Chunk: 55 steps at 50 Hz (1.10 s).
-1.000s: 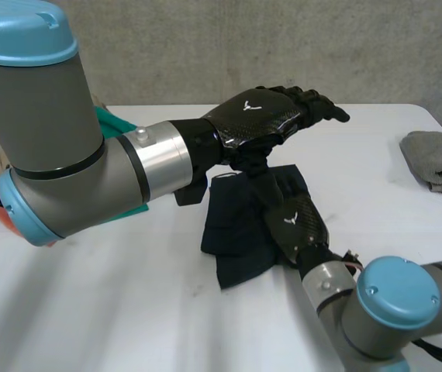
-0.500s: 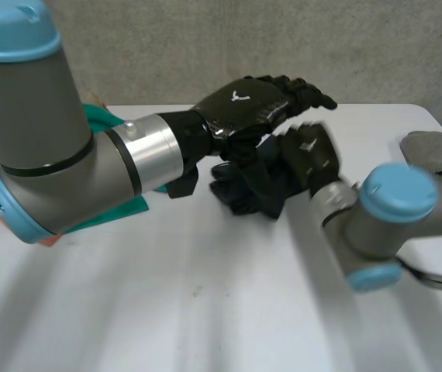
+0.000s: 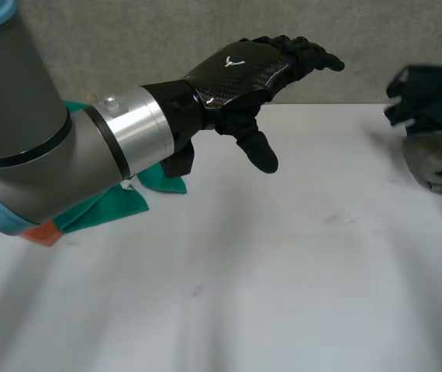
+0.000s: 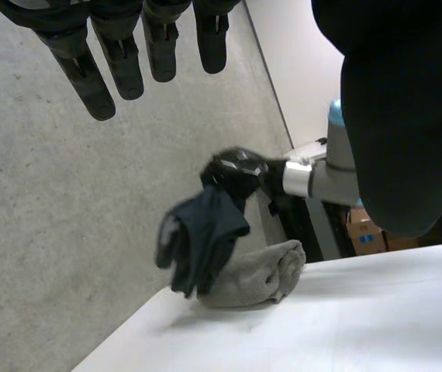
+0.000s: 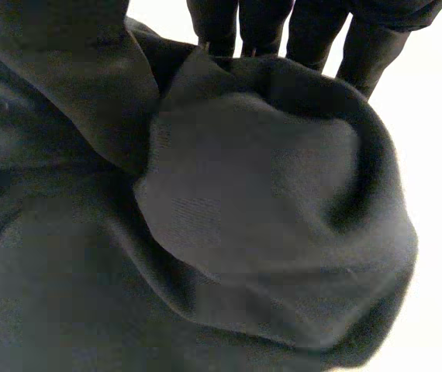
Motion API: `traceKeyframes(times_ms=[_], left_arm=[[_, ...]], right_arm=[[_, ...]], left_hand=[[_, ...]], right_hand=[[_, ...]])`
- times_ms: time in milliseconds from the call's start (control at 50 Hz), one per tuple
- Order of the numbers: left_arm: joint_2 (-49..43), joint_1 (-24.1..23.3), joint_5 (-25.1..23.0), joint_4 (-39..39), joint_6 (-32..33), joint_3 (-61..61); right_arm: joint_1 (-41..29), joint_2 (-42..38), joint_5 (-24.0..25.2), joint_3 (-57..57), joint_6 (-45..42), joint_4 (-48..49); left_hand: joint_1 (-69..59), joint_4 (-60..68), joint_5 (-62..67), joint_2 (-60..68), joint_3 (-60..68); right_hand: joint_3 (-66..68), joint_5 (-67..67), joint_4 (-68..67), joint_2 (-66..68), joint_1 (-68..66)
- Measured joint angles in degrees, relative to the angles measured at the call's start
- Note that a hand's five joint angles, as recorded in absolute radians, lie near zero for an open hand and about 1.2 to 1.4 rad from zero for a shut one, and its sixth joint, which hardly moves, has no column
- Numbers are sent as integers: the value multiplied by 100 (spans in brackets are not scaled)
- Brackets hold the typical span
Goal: Fold the laundry.
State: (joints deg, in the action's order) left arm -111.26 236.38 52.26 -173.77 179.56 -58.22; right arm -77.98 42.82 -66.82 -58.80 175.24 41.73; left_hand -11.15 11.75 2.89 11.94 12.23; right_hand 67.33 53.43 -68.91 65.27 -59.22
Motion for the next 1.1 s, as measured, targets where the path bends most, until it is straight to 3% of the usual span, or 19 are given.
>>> traceKeyframes(times_ms=[160, 340, 400, 440, 480, 600, 720, 840, 940, 1000, 1060, 1100], left_arm=[[-34, -40, 8, 0, 14, -80], [-37, -90, 12, 1, 19, -114], [-35, -144, 10, 1, 19, -114], [-30, -180, 8, 1, 19, -114], [-20, -224, 6, 1, 18, -114], [20, -325, 1, 1, 14, -118], [170, -394, 3, -2, 10, -126], [393, -412, 48, -56, 4, -133], [665, -319, 627, -259, 5, -111], [764, -162, 1230, -391, 38, -95], [806, 240, 2080, -522, 196, -83], [795, 420, 2342, -556, 313, -82]], right_arm=[[902, -1332, 1047, 162, 27, 763], [1396, -1345, 1634, -219, -37, 868], [1455, -1066, 1799, -495, -41, 804], [1465, -841, 1812, -666, -41, 691], [1471, -600, 1748, -808, -41, 502], [1606, 113, 1162, -926, -236, -573], [1971, 972, 32, -627, -1460, -2267], [1798, 1584, -844, -425, -2620, -2857], [727, 2410, -923, -877, -2651, -2262], [208, 2911, -565, -1438, -2349, -1730], [-417, 3570, 192, -2432, -1885, -980], [-580, 3724, 410, -2720, -1778, -803]], left_hand=[[0, 0, 0, 0, 0], [0, 0, 0, 0, 0], [0, 0, 0, 0, 0], [0, 0, 0, 0, 0], [0, 0, 2, 0, 0], [0, 0, 1, 0, 0], [0, 0, -1, 0, 0], [0, 0, 0, 0, 0], [-340, 273, 171, 229, 197], [-340, 278, 173, 230, 197], [-340, 278, 174, 230, 197], [-340, 278, 172, 230, 197]], right_hand=[[0, 50, -6, 0, 0], [-52, 78, 64, -31, 2], [-2232, -1933, 2333, -2160, 1625], [-4105, -3863, 4221, -4095, 3591], [-5211, -4867, 5360, -5156, 4505], [-5528, -5074, 5684, -5336, 4593], [-5528, -5073, 5684, -5336, 4593], [-5528, -5074, 5684, -5336, 4593], [-5528, -5074, 5684, -5336, 4593], [-5528, -5074, 5685, -5336, 4593], [-5528, -5075, 5684, -5336, 4593], [-5528, -5075, 5684, -5336, 4594]])
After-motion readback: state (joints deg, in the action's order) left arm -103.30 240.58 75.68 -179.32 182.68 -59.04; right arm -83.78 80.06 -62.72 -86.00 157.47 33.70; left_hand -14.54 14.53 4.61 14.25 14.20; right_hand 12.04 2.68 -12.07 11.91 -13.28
